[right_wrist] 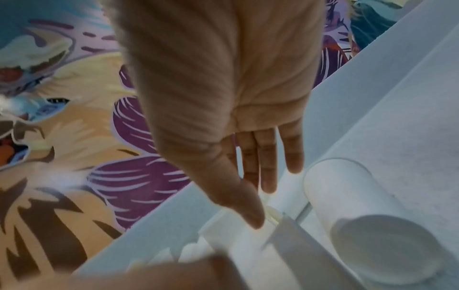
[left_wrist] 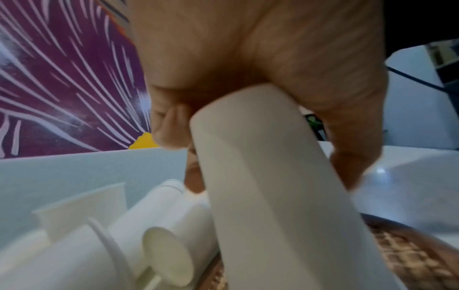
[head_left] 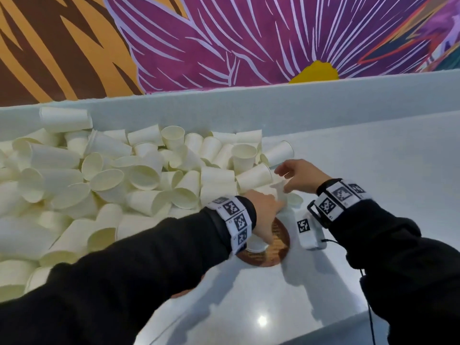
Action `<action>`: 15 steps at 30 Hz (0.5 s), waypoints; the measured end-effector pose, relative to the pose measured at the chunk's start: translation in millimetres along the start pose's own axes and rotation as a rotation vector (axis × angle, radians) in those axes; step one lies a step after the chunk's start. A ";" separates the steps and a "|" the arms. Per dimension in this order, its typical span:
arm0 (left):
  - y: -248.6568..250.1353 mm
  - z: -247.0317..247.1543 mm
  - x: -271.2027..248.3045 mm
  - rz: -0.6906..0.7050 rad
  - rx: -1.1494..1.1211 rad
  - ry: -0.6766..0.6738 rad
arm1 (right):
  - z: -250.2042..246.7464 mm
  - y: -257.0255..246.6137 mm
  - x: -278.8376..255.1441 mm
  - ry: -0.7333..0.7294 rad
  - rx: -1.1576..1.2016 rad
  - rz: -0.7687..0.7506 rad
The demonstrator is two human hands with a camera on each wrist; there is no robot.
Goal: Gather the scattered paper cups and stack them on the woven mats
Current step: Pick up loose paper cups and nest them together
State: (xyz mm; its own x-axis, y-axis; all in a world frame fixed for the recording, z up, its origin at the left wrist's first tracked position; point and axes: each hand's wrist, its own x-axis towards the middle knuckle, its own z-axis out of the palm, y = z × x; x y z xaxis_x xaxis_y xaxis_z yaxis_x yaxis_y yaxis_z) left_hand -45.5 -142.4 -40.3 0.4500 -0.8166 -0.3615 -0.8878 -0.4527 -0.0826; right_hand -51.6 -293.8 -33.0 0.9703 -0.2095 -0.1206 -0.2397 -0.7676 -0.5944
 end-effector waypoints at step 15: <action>-99.9 20.2 -14.6 -0.363 -0.363 0.194 | 49.1 -1.7 20.5 -0.232 -0.374 0.001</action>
State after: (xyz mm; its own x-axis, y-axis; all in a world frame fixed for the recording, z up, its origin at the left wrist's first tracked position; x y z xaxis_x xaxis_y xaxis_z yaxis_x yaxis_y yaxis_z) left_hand 34.6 -78.1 -45.5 0.7610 -0.6207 -0.1887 -0.5976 -0.7839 0.1684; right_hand -29.7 -267.0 -73.5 0.9411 -0.1017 -0.3224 -0.1946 -0.9428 -0.2708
